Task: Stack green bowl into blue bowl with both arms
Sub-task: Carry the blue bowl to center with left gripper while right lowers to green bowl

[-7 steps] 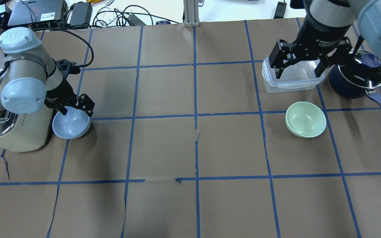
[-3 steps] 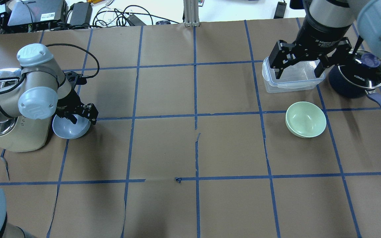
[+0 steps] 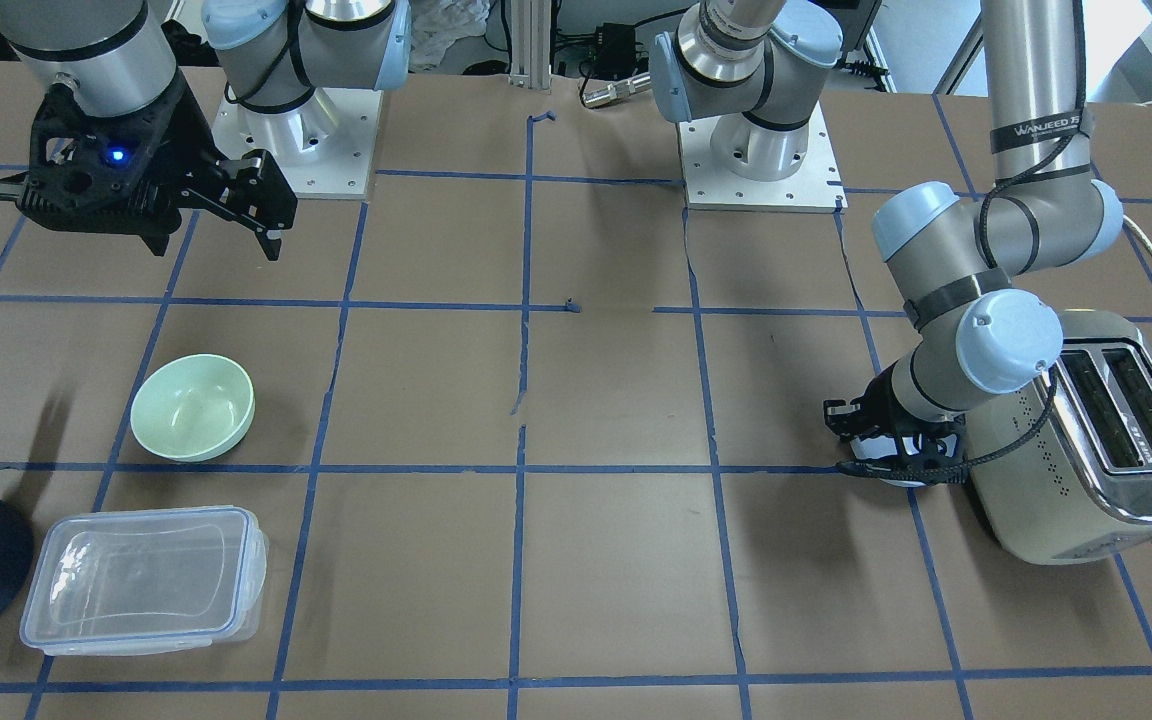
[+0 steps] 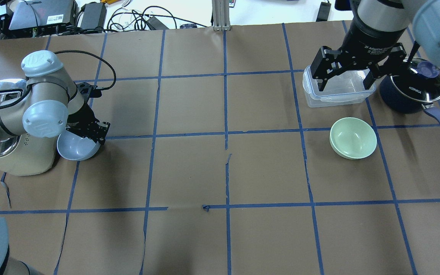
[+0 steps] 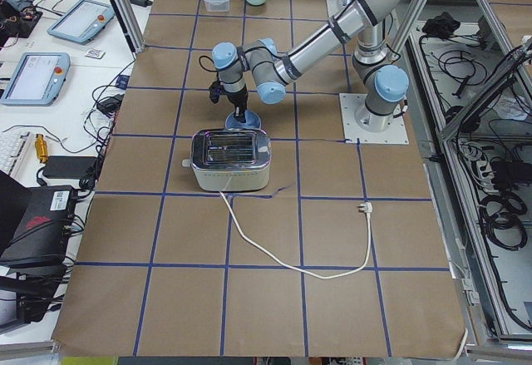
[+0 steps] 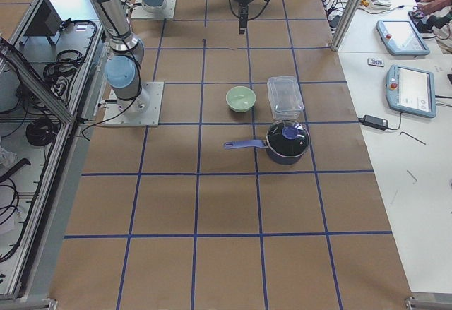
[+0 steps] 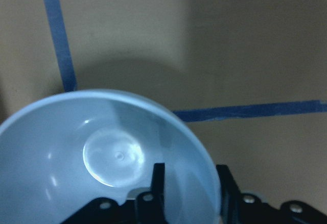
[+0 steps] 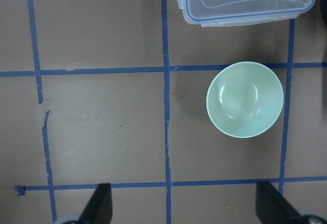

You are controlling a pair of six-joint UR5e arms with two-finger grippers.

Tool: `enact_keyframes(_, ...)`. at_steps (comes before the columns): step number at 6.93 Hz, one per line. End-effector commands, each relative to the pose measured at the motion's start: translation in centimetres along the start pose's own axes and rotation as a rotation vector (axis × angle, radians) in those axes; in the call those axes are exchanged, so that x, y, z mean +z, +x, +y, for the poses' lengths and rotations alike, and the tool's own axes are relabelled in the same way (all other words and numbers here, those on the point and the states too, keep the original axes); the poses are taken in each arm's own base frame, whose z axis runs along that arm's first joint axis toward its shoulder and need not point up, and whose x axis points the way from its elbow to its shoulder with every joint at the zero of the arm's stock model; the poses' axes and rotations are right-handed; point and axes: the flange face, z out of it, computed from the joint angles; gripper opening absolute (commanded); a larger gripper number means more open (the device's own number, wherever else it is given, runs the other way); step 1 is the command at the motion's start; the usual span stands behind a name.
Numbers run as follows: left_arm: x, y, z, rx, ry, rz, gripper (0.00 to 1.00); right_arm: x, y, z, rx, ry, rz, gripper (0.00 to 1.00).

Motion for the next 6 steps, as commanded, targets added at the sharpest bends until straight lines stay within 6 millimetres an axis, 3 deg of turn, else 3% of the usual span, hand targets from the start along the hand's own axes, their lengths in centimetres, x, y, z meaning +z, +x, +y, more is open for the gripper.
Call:
enact_keyframes(1,-0.7,1.0,-0.1,0.002,0.014,-0.006,0.0,0.1,0.0,0.0,0.0,-0.001,0.0,1.0)
enact_keyframes(2,-2.6,3.5,-1.0,0.025,0.039,-0.033,0.0,0.2,0.0,0.0,0.0,-0.007,0.0,1.0)
enact_keyframes(4,-8.4,11.2,-4.1,-0.053,0.059,-0.041,0.0,1.9,0.3,0.2,0.011,-0.045,0.014,1.0)
enact_keyframes(6,-11.2,19.3,-5.5,-0.066,0.089,0.024,0.0,2.1,0.9,-0.2,0.01,-0.04,0.018,1.0)
